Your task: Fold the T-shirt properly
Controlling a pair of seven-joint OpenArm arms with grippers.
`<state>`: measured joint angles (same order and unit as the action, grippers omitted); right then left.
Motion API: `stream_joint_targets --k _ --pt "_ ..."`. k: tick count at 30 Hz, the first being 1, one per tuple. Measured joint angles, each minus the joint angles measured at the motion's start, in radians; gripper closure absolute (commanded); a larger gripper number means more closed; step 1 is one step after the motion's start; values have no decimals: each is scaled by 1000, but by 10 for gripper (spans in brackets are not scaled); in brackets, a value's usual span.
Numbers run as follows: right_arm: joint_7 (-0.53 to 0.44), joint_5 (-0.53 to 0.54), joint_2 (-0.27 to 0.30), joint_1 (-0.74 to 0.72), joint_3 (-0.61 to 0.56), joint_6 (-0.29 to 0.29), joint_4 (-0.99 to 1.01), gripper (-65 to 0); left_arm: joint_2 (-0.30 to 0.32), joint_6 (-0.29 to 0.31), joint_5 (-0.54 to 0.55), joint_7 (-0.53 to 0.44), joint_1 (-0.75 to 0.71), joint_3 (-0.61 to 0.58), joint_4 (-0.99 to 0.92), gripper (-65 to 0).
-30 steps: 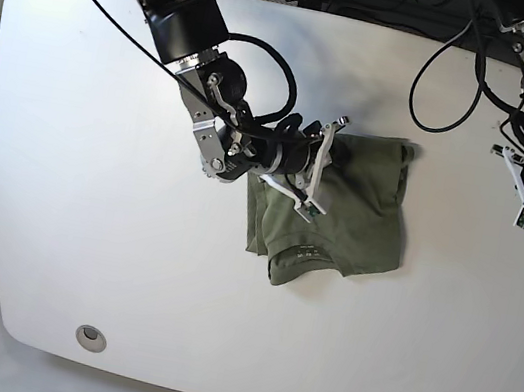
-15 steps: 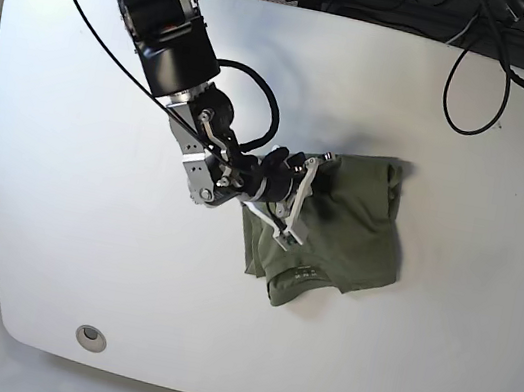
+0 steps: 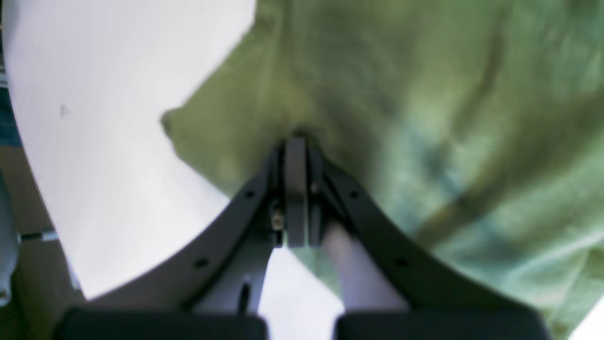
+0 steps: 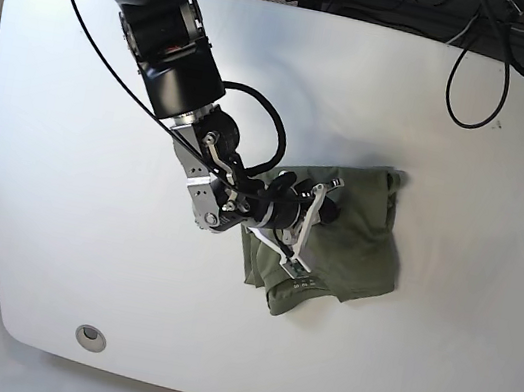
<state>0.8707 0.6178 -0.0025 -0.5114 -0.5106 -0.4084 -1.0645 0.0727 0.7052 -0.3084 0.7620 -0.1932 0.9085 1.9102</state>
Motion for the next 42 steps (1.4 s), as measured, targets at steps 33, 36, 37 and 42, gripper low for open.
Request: stream_joint_targets --k 33,36,37,42 --pt "175 -21 504 597 1222 295 -644 0 -41 -6 -5 -3 -13 571 -46 0" --pt "182 -91 487 682 1361 293 -644 0 -82 7 18 -20 -42 564 -89 0" --pt "180 -125 480 708 1394 299 -644 0 -95 6 17 -21 -54 564 -113 0" --pt "180 -305 403 796 1512 293 -644 0 -124 -8 -13 -3 -146 515 -266 0"
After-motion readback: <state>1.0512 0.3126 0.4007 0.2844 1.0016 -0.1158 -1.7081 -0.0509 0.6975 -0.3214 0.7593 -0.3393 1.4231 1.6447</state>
